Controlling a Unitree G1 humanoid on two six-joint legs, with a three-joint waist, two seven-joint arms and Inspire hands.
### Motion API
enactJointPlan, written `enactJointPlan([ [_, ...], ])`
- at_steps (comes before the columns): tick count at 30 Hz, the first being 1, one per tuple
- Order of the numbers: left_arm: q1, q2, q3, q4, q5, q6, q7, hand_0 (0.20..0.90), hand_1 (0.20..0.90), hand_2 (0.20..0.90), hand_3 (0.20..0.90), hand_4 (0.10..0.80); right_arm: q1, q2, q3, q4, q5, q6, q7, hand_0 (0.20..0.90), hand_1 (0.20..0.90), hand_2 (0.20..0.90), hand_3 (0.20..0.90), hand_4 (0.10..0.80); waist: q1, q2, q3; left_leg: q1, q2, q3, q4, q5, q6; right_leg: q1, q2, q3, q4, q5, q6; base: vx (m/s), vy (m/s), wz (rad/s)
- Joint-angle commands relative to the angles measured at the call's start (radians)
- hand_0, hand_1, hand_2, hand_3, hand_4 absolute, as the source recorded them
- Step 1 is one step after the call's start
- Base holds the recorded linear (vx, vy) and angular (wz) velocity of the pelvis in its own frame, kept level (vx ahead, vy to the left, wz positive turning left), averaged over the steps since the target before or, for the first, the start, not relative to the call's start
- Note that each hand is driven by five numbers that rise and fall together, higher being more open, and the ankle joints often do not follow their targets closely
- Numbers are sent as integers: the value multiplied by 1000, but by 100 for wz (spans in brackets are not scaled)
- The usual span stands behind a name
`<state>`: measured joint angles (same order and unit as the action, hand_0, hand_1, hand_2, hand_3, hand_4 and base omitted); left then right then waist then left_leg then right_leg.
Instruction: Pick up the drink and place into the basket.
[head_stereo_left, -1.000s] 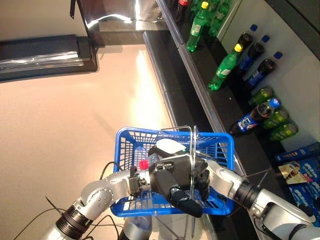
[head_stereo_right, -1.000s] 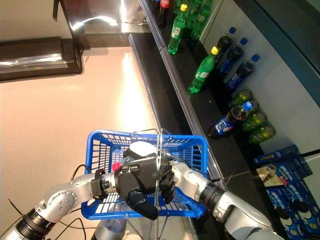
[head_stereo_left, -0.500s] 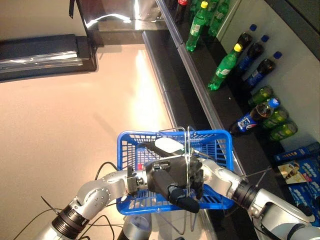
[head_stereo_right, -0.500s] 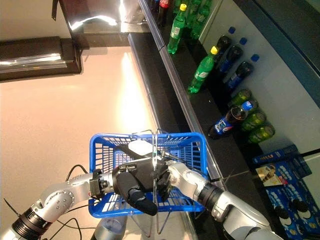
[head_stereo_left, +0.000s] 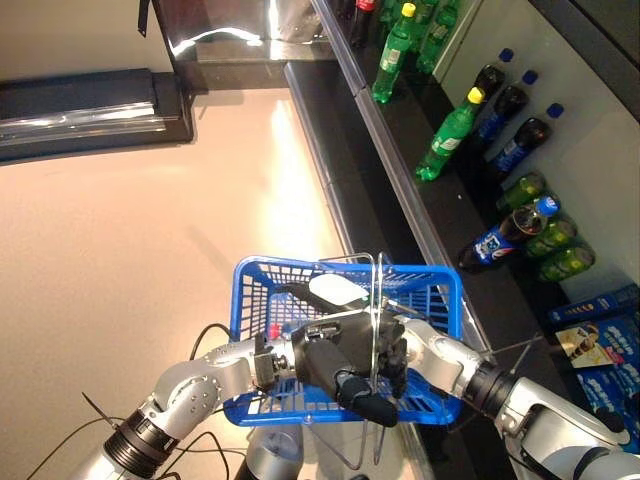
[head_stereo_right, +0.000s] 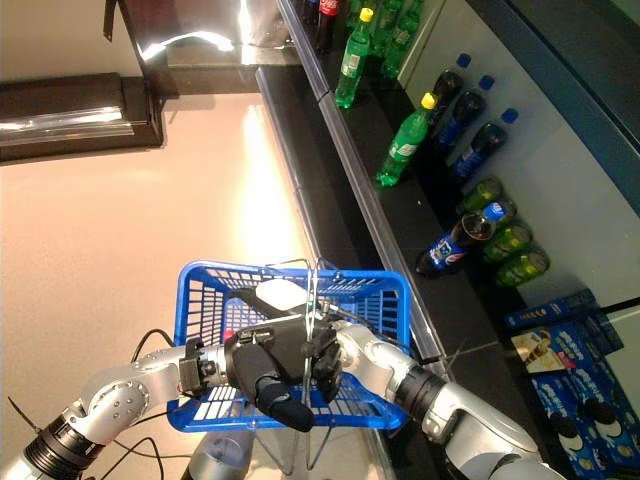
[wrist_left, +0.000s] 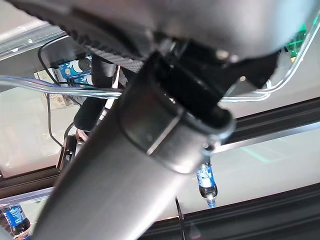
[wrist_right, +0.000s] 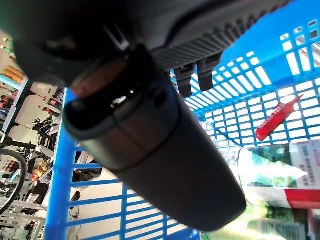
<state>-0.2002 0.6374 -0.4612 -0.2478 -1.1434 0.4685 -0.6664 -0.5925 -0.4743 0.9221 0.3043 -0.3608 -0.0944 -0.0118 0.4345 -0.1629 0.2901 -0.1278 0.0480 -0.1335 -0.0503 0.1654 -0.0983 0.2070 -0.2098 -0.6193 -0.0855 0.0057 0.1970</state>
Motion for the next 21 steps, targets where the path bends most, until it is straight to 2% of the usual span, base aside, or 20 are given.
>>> enactJointPlan([
  [1, -129, -234, 23, -257, -210, -269, -123, 300, 300, 300, 200, 100, -29, 9, -89, -56, 102, -45, -105, 900, 900, 900, 900, 800, 2, 11, -166, 49, -3, -69, -37, -62, -4, -17, 44, 61, 54, -6, -41, 0, 0, 0],
  [3, -118, -229, 39, -257, -205, -291, -107, 300, 300, 300, 200, 100, -10, 1, -112, -75, 120, -48, -114, 900, 900, 900, 900, 800, -3, 13, -168, 52, -2, -62, -37, -63, -4, -16, 43, 64, 53, -5, -40, -38, 46, -1],
  [4, -113, -226, 46, -257, -206, -304, -101, 300, 300, 300, 200, 100, 1, -5, -128, -80, 128, -54, -119, 900, 900, 900, 900, 800, -6, 18, -166, 43, -11, -62, -37, -38, 4, -25, 34, 50, 55, 17, -43, -77, 93, -4],
  [21, 7, -207, 222, -248, -200, -451, 27, 300, 300, 300, 200, 100, 172, -56, -295, -238, 160, -98, -111, 900, 900, 900, 900, 800, -58, 52, -186, 74, -7, 2, -37, -43, 6, -9, 22, 70, 50, 13, -34, -9, 27, -8],
])
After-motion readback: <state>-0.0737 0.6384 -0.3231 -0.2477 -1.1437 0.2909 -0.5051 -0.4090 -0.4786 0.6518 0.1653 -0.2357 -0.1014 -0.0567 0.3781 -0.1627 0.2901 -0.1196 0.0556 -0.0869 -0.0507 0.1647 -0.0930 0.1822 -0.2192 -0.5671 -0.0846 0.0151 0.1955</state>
